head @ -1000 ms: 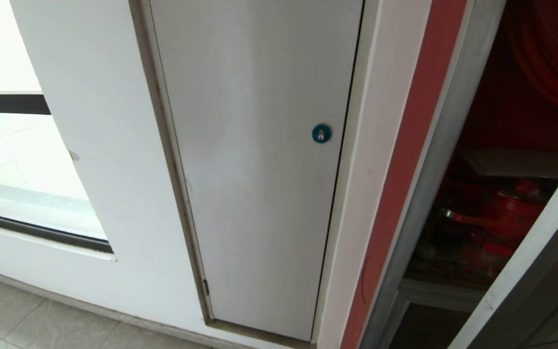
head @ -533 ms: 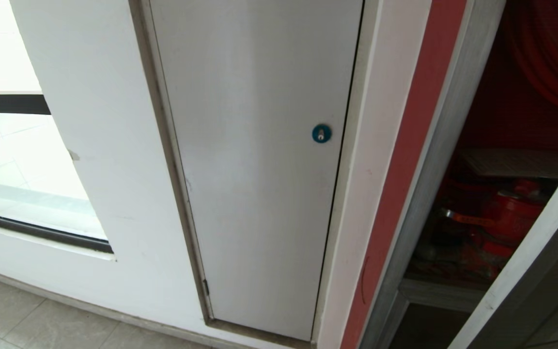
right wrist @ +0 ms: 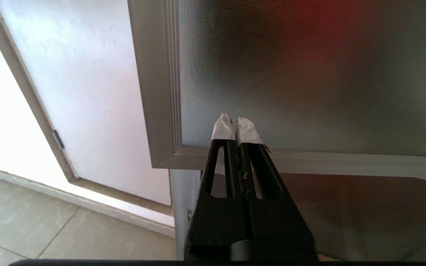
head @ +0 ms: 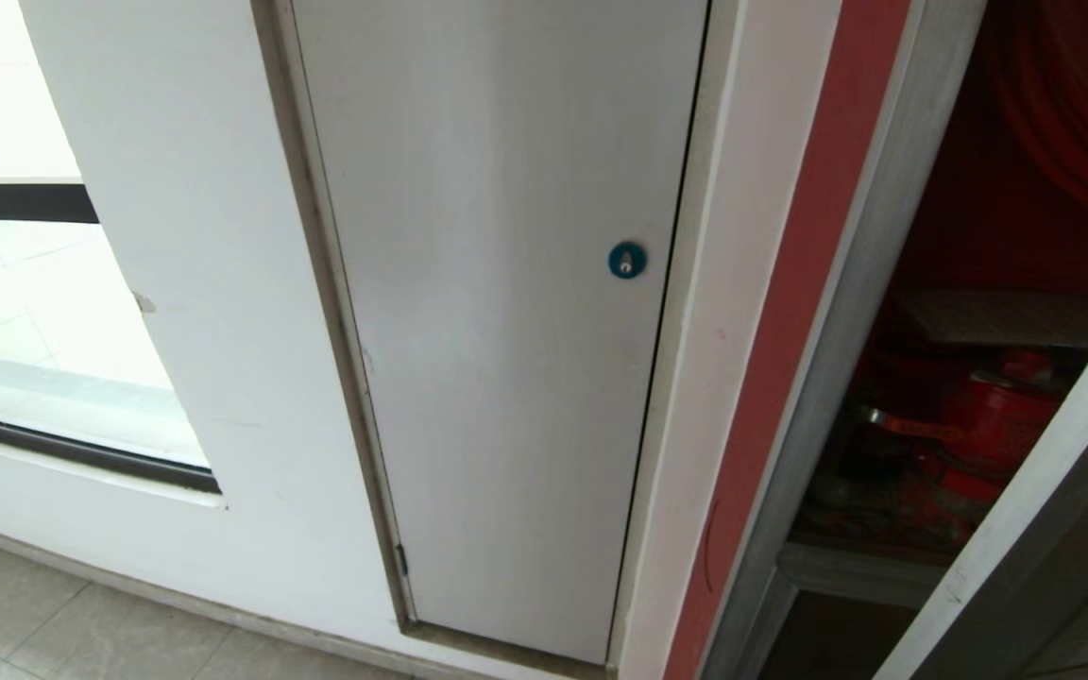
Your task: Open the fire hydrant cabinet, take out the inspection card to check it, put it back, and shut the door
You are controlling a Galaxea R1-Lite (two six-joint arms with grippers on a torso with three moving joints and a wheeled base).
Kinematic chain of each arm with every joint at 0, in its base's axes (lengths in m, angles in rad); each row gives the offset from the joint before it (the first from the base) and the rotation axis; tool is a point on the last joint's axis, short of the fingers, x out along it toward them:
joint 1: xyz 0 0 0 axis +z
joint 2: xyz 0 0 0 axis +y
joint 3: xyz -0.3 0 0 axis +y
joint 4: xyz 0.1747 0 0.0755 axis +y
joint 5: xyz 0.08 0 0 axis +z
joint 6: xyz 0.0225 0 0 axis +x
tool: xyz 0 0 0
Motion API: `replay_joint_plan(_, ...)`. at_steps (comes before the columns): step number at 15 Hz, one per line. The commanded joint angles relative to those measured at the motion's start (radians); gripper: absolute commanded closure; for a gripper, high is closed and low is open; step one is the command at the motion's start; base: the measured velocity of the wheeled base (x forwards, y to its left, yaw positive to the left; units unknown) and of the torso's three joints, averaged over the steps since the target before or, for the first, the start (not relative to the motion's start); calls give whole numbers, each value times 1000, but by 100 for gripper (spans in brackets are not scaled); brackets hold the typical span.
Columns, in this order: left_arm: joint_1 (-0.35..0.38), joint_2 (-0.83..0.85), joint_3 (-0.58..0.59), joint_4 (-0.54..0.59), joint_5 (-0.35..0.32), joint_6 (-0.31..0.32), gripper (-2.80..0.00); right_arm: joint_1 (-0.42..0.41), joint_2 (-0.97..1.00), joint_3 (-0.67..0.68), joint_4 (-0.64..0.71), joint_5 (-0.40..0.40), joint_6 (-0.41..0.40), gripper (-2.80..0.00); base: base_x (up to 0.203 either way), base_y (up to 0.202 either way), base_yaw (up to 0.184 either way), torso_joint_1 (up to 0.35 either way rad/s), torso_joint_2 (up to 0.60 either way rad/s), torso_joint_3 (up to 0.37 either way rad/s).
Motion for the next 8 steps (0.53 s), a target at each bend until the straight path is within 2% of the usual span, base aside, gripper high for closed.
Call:
replay_joint_plan(1, 1, 1, 8, -1, 0, 0, 0, 0, -2, 0, 0, 1, 0, 0, 0, 0, 0, 0, 0, 0)
replay_joint_plan(3, 1, 1, 8, -1, 0, 0, 0, 0, -1, -34, 7, 2, 1, 0, 0, 0, 0, 0, 0, 0)
replay_joint_plan(5, 1, 1, 8, 0, 0, 0, 0, 0, 28, -131, 43, 10, 9, 0, 0, 0, 0, 0, 0, 0)
replay_joint_plan(8, 1, 1, 8, -1, 0, 0, 0, 1, 164, -311, 114, 102, 39, 0, 0, 0, 0, 0, 0, 0)
